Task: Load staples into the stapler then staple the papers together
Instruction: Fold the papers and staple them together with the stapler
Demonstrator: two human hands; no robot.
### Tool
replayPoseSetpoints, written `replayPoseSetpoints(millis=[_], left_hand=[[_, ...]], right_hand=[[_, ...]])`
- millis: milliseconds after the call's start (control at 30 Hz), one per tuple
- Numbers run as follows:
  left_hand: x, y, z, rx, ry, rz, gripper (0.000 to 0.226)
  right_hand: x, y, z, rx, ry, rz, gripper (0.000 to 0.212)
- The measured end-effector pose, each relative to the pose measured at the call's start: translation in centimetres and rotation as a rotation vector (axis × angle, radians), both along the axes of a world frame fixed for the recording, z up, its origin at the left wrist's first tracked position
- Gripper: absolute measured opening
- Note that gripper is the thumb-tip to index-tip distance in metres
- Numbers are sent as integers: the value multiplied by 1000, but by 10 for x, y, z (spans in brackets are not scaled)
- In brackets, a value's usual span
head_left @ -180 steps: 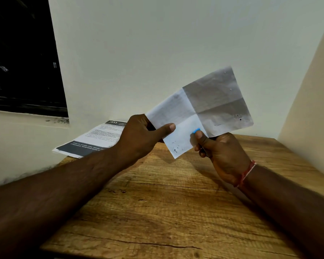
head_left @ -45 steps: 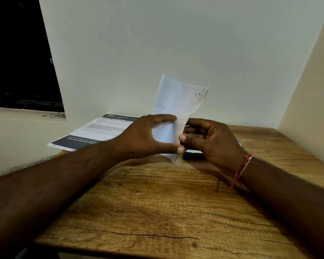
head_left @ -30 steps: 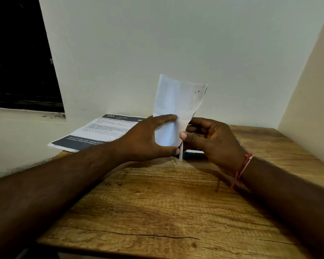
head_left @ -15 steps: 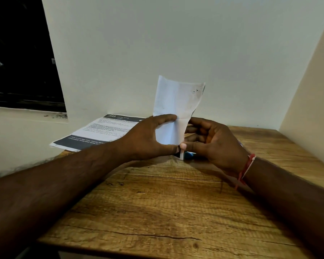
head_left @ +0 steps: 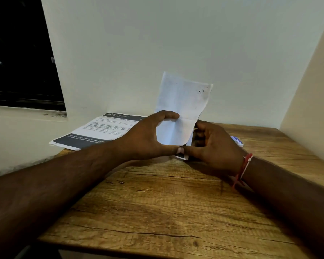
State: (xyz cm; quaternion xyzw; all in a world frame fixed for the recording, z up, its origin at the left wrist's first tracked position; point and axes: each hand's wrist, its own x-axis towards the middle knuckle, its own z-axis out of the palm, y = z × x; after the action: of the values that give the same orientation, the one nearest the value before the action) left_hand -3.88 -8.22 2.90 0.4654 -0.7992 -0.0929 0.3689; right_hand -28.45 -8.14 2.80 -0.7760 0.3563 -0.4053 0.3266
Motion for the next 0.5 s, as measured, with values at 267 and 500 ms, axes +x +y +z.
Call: replayPoseSetpoints(millis=[267,500], left_hand=[[-4,6,1,-50,63,34,69],[-8,11,0,-115,78,110,76]], right_hand=[[0,3,3,-22,12,-65,57],[-2,-1,3,-23,-33,-88,61]])
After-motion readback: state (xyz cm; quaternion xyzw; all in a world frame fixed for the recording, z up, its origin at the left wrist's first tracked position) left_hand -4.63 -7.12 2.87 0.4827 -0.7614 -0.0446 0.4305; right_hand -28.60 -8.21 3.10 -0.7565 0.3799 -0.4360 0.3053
